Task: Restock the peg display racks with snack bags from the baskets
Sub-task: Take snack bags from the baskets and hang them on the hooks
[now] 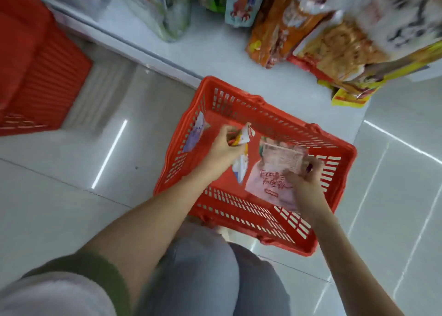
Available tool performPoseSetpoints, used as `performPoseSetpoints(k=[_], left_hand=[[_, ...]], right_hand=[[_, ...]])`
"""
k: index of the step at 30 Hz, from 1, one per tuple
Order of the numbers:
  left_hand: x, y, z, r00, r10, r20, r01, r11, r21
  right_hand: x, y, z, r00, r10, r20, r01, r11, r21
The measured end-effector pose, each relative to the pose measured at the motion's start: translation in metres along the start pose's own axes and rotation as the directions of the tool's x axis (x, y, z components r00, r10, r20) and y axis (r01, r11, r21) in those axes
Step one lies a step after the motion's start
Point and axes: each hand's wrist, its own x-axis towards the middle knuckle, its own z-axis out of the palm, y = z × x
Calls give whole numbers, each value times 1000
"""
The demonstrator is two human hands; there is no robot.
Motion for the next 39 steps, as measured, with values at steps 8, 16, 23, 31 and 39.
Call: performPoseSetpoints(k=[8, 16, 23, 31, 39], left_hand=[[-140, 177, -15, 960, -137, 244, 223, 900, -376], [-281, 343, -74, 996, -85, 33, 91, 958, -272], [-395, 480, -117, 962, 243, -127, -269, 929, -256], [-485, 605, -173, 819, 530, -218, -573, 739, -354], [-501, 708, -274, 567, 785, -250, -823, 553, -128]], right_hand=[[-155, -193, -41, 911, -71, 407, -84, 933, 349], [-301, -347, -35, 922, -375, 100, 380, 924, -36], [-403, -481, -8, 651, -759, 3, 694, 594, -406], [-493, -595, 58, 478, -878, -28, 835, 464, -295], [-552, -697, 144, 301, -949, 90, 939, 279, -199]])
